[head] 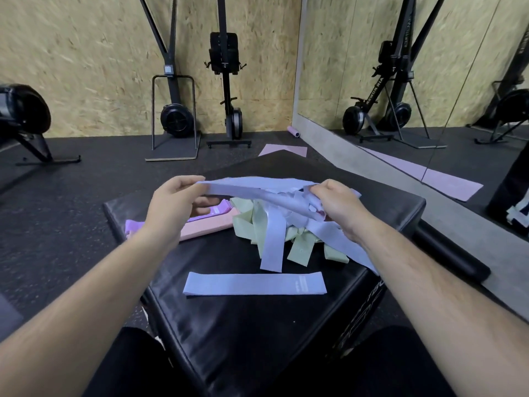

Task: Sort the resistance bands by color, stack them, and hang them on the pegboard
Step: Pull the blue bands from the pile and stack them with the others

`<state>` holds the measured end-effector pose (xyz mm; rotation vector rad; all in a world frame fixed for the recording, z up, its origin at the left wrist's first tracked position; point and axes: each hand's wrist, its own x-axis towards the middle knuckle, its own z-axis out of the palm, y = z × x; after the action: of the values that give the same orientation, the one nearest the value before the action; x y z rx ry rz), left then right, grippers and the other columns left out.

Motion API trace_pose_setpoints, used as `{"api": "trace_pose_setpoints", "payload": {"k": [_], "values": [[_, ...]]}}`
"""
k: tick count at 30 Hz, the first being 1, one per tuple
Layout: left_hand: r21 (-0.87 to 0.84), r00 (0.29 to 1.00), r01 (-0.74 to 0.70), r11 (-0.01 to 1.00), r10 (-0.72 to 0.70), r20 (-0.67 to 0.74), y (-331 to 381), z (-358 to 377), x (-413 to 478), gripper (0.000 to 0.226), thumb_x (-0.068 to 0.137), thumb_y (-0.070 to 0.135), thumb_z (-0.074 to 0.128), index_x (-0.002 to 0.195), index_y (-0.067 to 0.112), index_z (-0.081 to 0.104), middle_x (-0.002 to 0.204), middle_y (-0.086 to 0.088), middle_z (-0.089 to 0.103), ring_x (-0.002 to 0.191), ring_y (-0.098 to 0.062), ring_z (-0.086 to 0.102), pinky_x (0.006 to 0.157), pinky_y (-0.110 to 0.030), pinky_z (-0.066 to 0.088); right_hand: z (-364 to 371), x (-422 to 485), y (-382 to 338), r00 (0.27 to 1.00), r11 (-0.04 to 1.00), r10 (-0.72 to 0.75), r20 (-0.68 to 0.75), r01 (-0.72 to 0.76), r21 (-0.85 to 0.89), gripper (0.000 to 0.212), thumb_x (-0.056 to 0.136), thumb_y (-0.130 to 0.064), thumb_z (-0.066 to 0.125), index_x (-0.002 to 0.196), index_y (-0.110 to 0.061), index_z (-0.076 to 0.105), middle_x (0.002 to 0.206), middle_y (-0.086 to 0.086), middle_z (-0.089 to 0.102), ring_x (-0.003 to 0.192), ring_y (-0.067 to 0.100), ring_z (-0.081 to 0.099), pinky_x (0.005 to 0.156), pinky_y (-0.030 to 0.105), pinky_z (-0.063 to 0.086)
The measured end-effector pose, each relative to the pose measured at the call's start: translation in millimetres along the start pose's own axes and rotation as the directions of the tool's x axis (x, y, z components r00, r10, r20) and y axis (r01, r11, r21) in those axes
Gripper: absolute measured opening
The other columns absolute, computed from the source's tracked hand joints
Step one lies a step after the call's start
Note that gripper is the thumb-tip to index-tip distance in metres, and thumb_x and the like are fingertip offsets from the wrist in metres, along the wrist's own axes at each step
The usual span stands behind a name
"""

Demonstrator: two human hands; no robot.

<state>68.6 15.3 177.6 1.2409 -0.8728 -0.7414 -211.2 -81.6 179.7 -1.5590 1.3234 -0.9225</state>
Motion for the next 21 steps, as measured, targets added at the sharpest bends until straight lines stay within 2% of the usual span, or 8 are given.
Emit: {"api": "trace_pose_setpoints", "payload": {"k": [2,4,7,11,14,18,19,21], "values": [[0.013,1.0,0.019,1.0,-0.019,-0.013,-8.2,-10.5,-4.1,0.015,0.093,0.01,0.067,0.108,0.009,0.068,0.091,-0.007,0.076,0.082,-0.026,0.076,0.069,-0.034,0.054,2.8,-3.8,0.4,1.0,1.0,-0.017,0.007,0.017,-0.021,0.022,0.087,-0.033,0.056,0.077,-0.015,0.047,0.071,0.002,0.05,0.072,0.02,0.049,0.07,0.032,0.046],[0.009,0.998,0.052,0.999,-0.052,-0.023,-14.9,-19.2,-6.7,0.013,0.094,0.011,0.067,0.107,0.009,0.068,0.095,-0.008,0.076,0.082,-0.026,0.076,0.069,-0.034,0.054,5.4,-8.0,0.7,0.997,0.997,-0.018,0.076,0.012,0.07,0.018,0.091,-0.023,0.056,0.077,-0.012,0.056,0.073,0.006,0.057,0.078,0.023,0.056,0.081,0.04,0.055],[-0.006,0.995,0.095,0.995,-0.095,-0.029,-21.1,-27.4,-10.6,0.009,0.095,0.011,0.066,0.104,0.01,0.068,0.098,-0.01,0.076,0.082,-0.024,0.076,0.068,-0.03,0.055,7.2,-13.1,1.5,0.972,0.976,-0.028,0.235,-0.025,0.218,0.045,0.1,-0.01,0.047,0.064,-0.018,0.074,0.075,0.007,0.068,0.08,0.02,0.066,0.082,0.033,0.057],[-0.039,0.993,0.111,0.993,-0.112,-0.027,-24.3,-30.8,-12.7,0.01,0.095,0.011,0.066,0.104,0.011,0.069,0.1,-0.008,0.076,0.084,-0.025,0.077,0.067,-0.026,0.057,12.8,-14.3,-1.1,0.96,0.933,-0.009,0.279,-0.092,0.347,0.022,0.096,-0.013,0.051,0.091,-0.002,0.07,0.093,0.015,0.065,0.083,0.021,0.065,0.075,0.031,0.057],[-0.068,0.993,0.111,0.992,-0.113,-0.034,-23.8,-31.6,-10.7,0.01,0.095,0.01,0.066,0.105,0.01,0.068,0.098,-0.009,0.076,0.08,-0.024,0.077,0.064,-0.024,0.057,18.6,-13.1,-1.5,0.964,0.92,0.033,0.266,-0.133,0.37,0.028,0.093,-0.013,0.05,0.106,0.005,0.067,0.102,0.02,0.065,0.091,0.024,0.069,0.083,0.035,0.056],[-0.067,0.994,0.103,0.992,-0.105,-0.029,-23.9,-33.5,-9.1,0.011,0.095,0.01,0.066,0.106,0.009,0.068,0.096,-0.008,0.076,0.079,-0.024,0.077,0.063,-0.023,0.057,22.2,-18.2,-2.1,0.939,0.93,0.007,0.343,-0.132,0.343,0.04,0.101,-0.016,0.037,0.128,0.001,0.061,0.092,0.017,0.073,0.106,0.027,0.07,0.1,0.04,0.051],[-0.065,0.994,0.103,0.993,-0.105,-0.028,-24.0,-34.1,-8.9,0.012,0.095,0.01,0.066,0.107,0.009,0.068,0.096,-0.008,0.076,0.08,-0.025,0.077,0.063,-0.023,0.057,23.6,-19.8,-1.8,0.935,0.935,-0.007,0.354,-0.119,0.334,0.04,0.102,-0.017,0.036,0.127,-0.001,0.062,0.08,0.015,0.071,0.102,0.027,0.071,0.099,0.04,0.052],[-0.07,0.993,0.106,0.992,-0.109,-0.039,-24.4,-36.0,-8.1,0.01,0.096,0.01,0.065,0.105,0.009,0.069,0.092,-0.006,0.077,0.08,-0.024,0.077,0.062,-0.023,0.057,25.7,-23.3,-4.2,0.943,0.951,-0.002,0.333,-0.101,0.293,0.038,0.105,-0.023,0.036,0.122,-0.002,0.063,0.053,0.008,0.048,0.072,0.019,0.067,0.091,0.033,0.051]]}}
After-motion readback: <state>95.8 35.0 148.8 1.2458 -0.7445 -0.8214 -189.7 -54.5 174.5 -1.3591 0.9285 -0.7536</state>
